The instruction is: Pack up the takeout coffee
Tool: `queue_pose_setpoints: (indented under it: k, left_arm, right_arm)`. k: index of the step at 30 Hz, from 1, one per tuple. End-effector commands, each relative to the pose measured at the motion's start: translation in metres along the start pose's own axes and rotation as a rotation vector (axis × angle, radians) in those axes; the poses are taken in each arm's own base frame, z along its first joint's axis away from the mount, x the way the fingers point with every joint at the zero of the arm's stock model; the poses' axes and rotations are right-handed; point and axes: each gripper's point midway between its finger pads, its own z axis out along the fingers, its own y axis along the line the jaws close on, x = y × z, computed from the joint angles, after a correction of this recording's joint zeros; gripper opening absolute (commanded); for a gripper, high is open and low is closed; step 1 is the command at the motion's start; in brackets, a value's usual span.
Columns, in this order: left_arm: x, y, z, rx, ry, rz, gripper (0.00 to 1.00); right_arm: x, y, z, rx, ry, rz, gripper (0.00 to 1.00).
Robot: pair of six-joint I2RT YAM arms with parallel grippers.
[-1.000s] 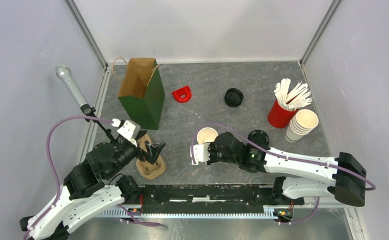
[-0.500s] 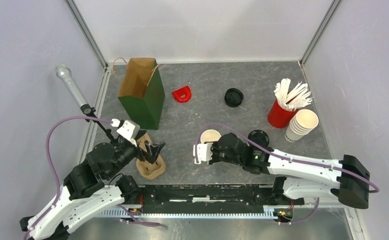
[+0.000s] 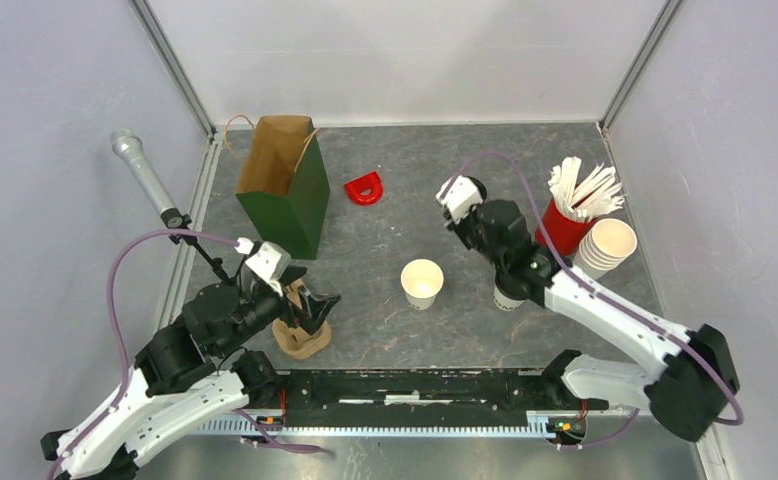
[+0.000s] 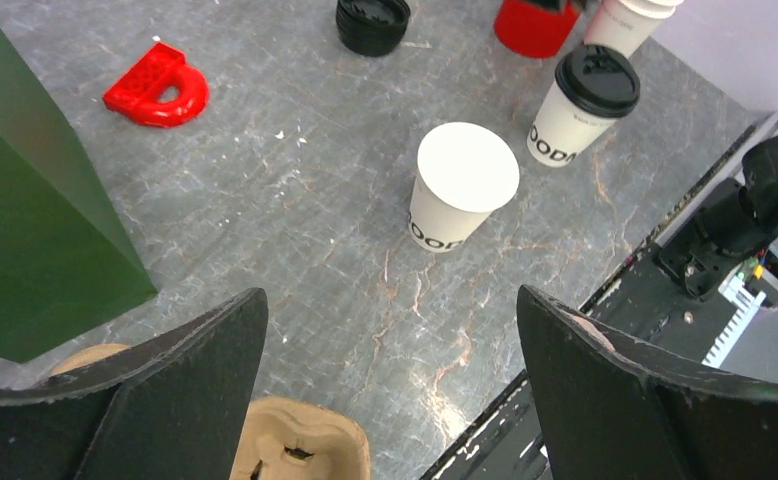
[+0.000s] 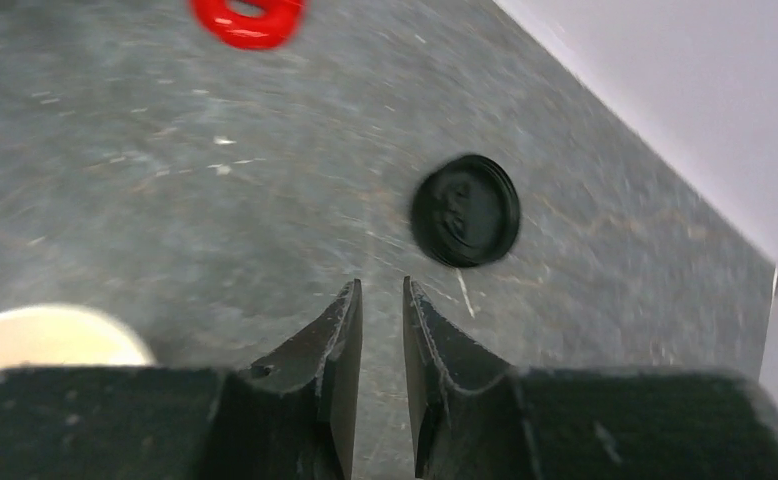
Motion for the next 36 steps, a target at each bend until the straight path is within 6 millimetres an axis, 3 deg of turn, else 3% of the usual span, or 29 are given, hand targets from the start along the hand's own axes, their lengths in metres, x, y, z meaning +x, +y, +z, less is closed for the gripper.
queue_pose_setpoints:
  k: [1, 7, 14, 23, 36]
  left_arm:
    - [0.011, -0.012, 0.008, 0.059, 0.033, -0.026, 1.00]
    - [0.019, -0.018, 0.011, 0.092, 0.070, -0.014, 1.00]
    - [0.023, -0.020, 0.014, 0.103, 0.095, -0.012, 1.00]
    - [0.022, -0.016, 0.012, 0.080, 0.085, -0.010, 1.00]
    - [0.019, -0.010, 0.009, 0.052, 0.062, -0.016, 1.00]
  right_arm:
    - [0.003, -0.035, 0.033, 0.068, 0.029, 0.200, 0.27]
    - [0.014, -0.064, 0.088, 0.070, 0.099, 0.323, 0.26]
    - [0.041, -0.072, 0.137, 0.063, 0.210, 0.449, 0.28]
    - [0.064, -0.085, 0.164, 0.090, 0.294, 0.451, 0.26]
    - [0.088, -0.077, 0.180, 0.064, 0.352, 0.453, 0.27]
